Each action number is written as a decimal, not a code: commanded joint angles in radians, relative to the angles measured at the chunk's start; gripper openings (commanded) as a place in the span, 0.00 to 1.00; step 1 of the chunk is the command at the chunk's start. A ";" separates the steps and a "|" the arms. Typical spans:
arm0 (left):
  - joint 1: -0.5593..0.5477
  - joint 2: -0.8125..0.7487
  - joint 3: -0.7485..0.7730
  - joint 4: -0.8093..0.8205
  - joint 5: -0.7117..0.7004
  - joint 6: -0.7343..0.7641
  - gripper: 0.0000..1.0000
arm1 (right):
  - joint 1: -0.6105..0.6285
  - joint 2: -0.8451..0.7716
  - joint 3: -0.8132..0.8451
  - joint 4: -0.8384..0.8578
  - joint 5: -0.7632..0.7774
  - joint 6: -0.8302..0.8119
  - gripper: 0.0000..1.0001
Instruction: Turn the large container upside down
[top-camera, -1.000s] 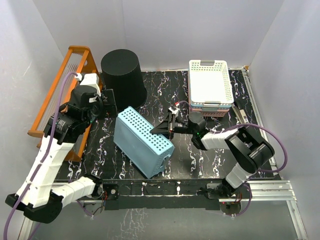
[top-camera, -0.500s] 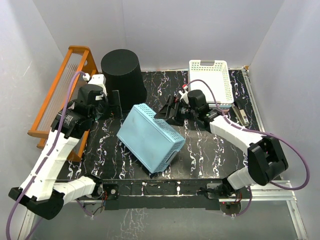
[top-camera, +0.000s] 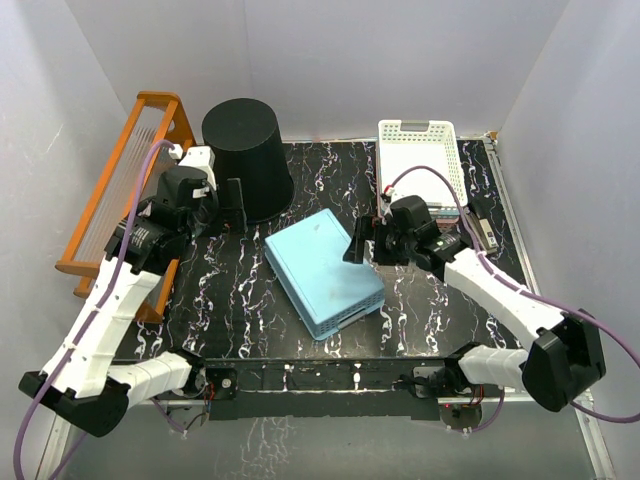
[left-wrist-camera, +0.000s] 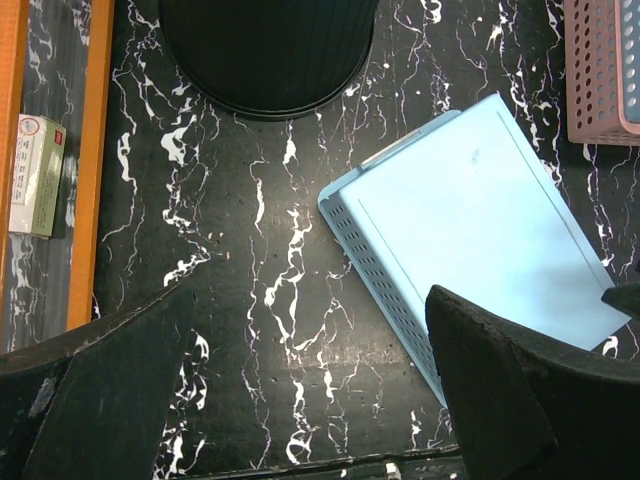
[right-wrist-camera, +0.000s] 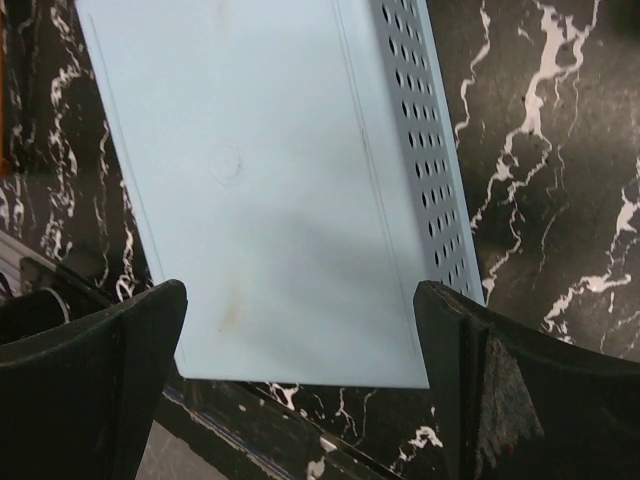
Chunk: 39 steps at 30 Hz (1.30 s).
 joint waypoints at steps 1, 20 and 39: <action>0.003 -0.004 -0.004 0.010 0.023 0.009 0.99 | -0.002 -0.074 -0.059 -0.024 -0.009 -0.047 0.98; 0.004 0.007 -0.018 0.011 0.093 0.000 0.99 | 0.173 0.119 -0.077 0.326 -0.226 0.069 0.98; 0.002 -0.023 -0.038 0.003 0.086 -0.029 0.99 | 0.215 0.357 -0.010 0.619 -0.308 0.233 0.98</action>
